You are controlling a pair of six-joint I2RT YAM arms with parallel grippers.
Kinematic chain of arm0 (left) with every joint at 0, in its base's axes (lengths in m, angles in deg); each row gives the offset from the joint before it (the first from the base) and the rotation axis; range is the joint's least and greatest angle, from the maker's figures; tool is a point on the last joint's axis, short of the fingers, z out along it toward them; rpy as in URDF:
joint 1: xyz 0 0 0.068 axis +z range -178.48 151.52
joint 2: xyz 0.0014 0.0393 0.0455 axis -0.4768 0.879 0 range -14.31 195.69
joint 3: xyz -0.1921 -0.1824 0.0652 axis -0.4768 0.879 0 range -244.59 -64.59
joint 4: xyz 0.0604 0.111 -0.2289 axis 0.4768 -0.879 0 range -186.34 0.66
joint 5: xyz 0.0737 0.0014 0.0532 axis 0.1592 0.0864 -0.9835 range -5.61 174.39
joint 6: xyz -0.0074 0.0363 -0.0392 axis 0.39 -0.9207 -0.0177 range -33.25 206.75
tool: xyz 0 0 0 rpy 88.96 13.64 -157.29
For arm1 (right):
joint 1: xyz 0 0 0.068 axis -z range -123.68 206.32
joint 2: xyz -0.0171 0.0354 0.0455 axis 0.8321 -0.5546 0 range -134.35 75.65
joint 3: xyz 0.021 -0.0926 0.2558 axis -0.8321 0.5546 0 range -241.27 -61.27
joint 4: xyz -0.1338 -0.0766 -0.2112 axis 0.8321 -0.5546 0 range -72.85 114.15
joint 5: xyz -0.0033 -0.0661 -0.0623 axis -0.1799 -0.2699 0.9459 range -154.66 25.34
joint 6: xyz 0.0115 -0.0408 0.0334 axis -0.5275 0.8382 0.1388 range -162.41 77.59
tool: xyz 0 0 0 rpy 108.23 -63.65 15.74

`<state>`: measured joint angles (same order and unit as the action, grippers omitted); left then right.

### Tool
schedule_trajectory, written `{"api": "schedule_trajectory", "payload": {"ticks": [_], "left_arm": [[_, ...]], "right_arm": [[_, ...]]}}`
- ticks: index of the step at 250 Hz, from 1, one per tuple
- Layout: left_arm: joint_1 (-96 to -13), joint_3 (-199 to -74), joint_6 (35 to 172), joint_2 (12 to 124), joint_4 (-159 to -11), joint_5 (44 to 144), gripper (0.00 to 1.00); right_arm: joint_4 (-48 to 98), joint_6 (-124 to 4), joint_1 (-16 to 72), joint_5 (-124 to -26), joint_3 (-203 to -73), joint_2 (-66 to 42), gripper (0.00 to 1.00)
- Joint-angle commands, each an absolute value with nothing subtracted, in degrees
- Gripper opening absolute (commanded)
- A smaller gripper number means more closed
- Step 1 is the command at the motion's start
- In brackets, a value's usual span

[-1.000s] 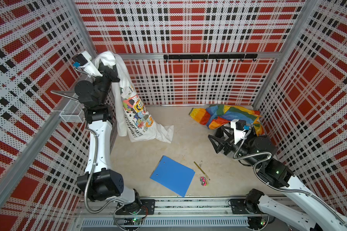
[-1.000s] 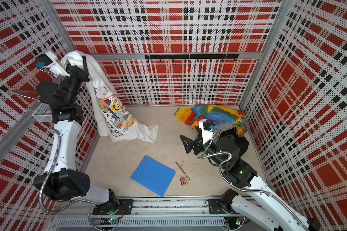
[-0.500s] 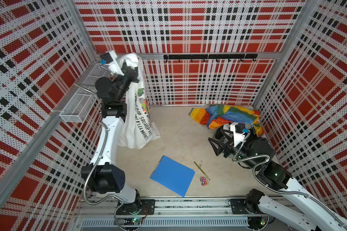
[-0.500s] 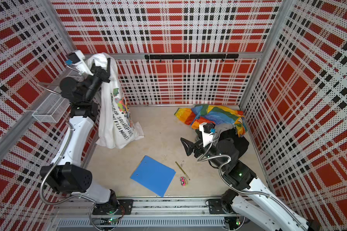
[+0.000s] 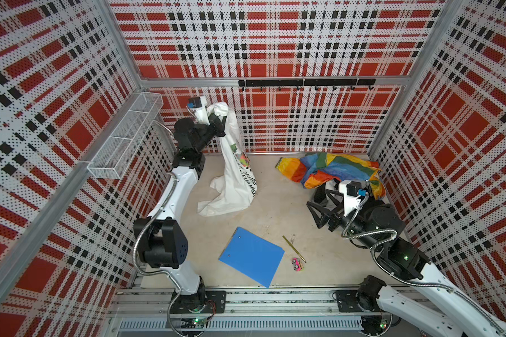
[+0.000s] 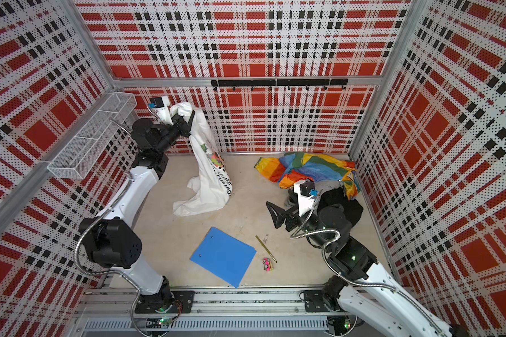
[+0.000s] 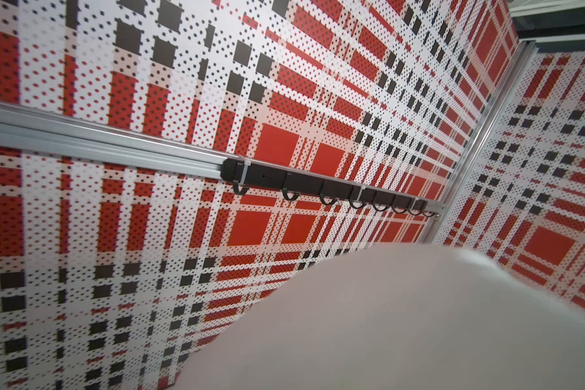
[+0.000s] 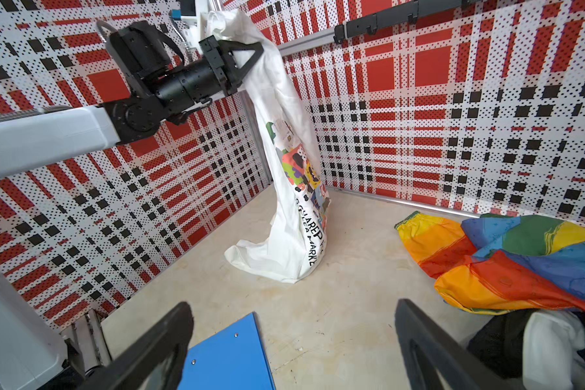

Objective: Pick out a specific cloth from the pile
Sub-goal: 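Lower the T-shirt onto the floor away from the pile with the left gripper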

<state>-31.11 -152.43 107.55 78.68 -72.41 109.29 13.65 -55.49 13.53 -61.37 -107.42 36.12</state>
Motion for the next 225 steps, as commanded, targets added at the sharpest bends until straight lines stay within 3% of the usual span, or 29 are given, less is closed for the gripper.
{"api": "schedule_trajectory", "payload": {"ticks": [1,54,94,171,225], "left_arm": [[-30.56,-145.31,100.41,70.91,-74.37,104.8,0.02],[-31.38,-133.19,95.19,62.22,-85.82,92.48,0.02],[-31.62,-127.77,95.48,60.66,-85.24,92.65,0.04],[-39.52,-135.87,97.26,73.78,-79.98,97.21,0.06],[-36.13,-129.22,106.09,80.62,-72.47,97.41,0.0]], "right_arm": [[16.8,-55.04,13.25,-61.17,-106.87,34.93,1.0],[18.88,-55.49,13.28,-62.17,-106.0,32.53,0.99],[19.23,-55.51,13.28,-62.39,-105.56,31.9,0.99],[18.82,-56.38,13.25,-61.23,-105.03,32.8,0.99],[17.55,-56.51,13.31,-60.33,-104.49,34.93,0.99]]}}
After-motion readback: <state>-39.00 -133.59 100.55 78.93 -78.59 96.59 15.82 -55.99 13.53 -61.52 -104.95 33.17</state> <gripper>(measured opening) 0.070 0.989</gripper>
